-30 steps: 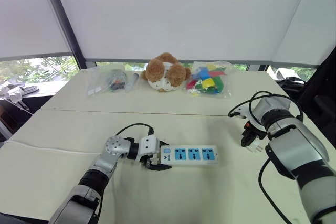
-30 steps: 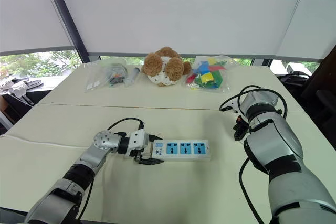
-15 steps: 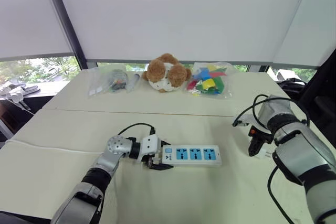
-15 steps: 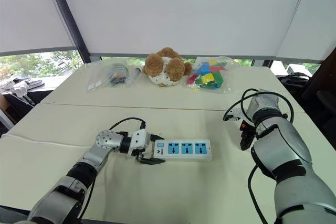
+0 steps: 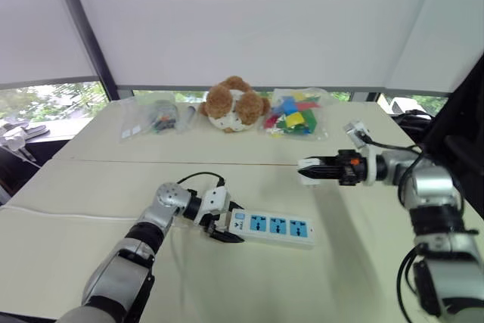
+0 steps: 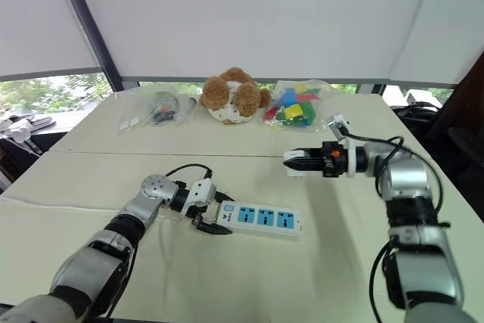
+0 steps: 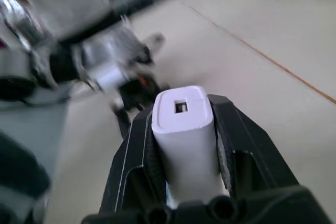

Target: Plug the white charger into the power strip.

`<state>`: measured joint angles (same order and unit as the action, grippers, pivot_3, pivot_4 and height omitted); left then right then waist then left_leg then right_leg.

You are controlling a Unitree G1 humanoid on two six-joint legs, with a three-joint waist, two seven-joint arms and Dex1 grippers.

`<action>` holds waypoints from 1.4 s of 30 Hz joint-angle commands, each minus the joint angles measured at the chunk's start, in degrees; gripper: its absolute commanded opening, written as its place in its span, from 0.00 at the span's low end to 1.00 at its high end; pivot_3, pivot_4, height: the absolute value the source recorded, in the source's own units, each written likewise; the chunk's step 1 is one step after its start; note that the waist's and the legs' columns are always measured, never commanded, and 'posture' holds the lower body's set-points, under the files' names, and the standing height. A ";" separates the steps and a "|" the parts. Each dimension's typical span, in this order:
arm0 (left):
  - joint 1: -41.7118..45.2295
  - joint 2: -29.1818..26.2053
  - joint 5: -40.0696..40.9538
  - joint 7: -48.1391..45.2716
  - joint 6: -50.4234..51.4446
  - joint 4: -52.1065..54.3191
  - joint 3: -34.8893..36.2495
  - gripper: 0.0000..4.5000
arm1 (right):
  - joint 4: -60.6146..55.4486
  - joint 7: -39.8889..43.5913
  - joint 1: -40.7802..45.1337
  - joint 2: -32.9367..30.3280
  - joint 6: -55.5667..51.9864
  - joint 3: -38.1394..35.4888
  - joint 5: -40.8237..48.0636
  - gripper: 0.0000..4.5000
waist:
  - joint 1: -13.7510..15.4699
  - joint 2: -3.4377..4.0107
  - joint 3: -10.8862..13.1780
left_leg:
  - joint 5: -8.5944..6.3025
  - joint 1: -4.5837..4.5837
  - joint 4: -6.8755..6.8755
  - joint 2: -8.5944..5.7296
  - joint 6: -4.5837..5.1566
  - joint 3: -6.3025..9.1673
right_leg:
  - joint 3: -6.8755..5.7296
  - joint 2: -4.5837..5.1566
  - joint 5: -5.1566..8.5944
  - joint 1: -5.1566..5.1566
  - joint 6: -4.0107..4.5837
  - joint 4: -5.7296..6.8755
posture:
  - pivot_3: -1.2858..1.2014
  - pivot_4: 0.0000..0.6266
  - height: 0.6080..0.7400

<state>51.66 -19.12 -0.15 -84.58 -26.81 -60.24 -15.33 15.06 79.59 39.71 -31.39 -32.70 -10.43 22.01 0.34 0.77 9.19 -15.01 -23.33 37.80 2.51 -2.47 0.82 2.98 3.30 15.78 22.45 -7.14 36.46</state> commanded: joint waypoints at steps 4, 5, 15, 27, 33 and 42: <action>2.38 -2.14 -3.86 -1.67 -2.92 -5.32 -1.21 0.68 | -9.54 -9.31 -10.79 6.52 7.96 -1.41 3.54 0.25 | -0.93 -0.04 0.03 | 0.00 -0.04 -0.02 0.07 0.00 0.05 | 0.00 -0.09 0.00 0.08 0.00 0.02 | 0.52 0.24 0.99; 2.55 -2.39 -3.91 -2.01 -3.19 -5.66 -1.16 0.68 | -9.83 -10.13 -12.00 7.21 9.16 -0.99 3.46 0.25 | -1.04 -0.06 0.04 | 0.00 -0.05 -0.03 0.07 0.00 0.04 | 0.00 -0.09 0.00 0.09 0.00 0.02 | 0.52 0.24 0.99; 2.51 -3.88 -4.77 -2.73 -4.72 -5.63 -1.49 0.68 | -11.00 -10.95 -18.77 7.98 14.56 2.23 5.22 0.25 | -1.40 -0.11 0.07 | -0.01 -0.03 -0.09 0.30 0.01 0.09 | 0.03 -0.37 0.00 0.14 0.02 0.03 | 0.52 0.24 0.99; 1.93 -3.89 -3.97 -3.81 -3.86 -4.70 -1.10 0.68 | -7.91 -8.73 -19.94 5.48 19.88 7.16 2.62 0.25 | -1.34 -0.13 0.08 | -0.01 -0.03 -0.11 0.34 0.02 0.15 | 0.04 -0.46 0.01 0.19 0.05 0.10 | 0.52 0.24 0.99; 2.27 -3.95 -3.99 -4.35 -3.40 -4.49 -1.20 0.68 | -1.82 -7.65 -19.01 5.08 25.22 8.55 0.67 0.25 | -1.40 -0.23 0.04 | -0.01 0.00 -0.11 0.36 0.02 0.16 | 0.04 -0.49 0.01 0.17 0.05 0.10 | 0.52 0.24 0.99; 2.20 -4.82 -3.84 -5.80 -3.04 -3.80 -1.23 0.68 | 5.35 -6.67 -16.09 5.32 29.37 9.52 0.12 0.25 | -1.52 -0.42 -0.02 | -0.01 0.06 -0.12 0.40 0.03 0.18 | 0.04 -0.53 0.01 0.14 0.08 0.14 | 0.52 0.24 0.99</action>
<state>54.22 -21.38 -1.08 -87.64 -29.07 -64.90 -14.94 17.85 73.79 24.07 -25.52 -3.46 -1.20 24.13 -1.18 0.36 9.17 -15.03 -23.25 37.69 2.92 -2.45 1.00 3.02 2.75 15.79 22.58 -7.05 36.62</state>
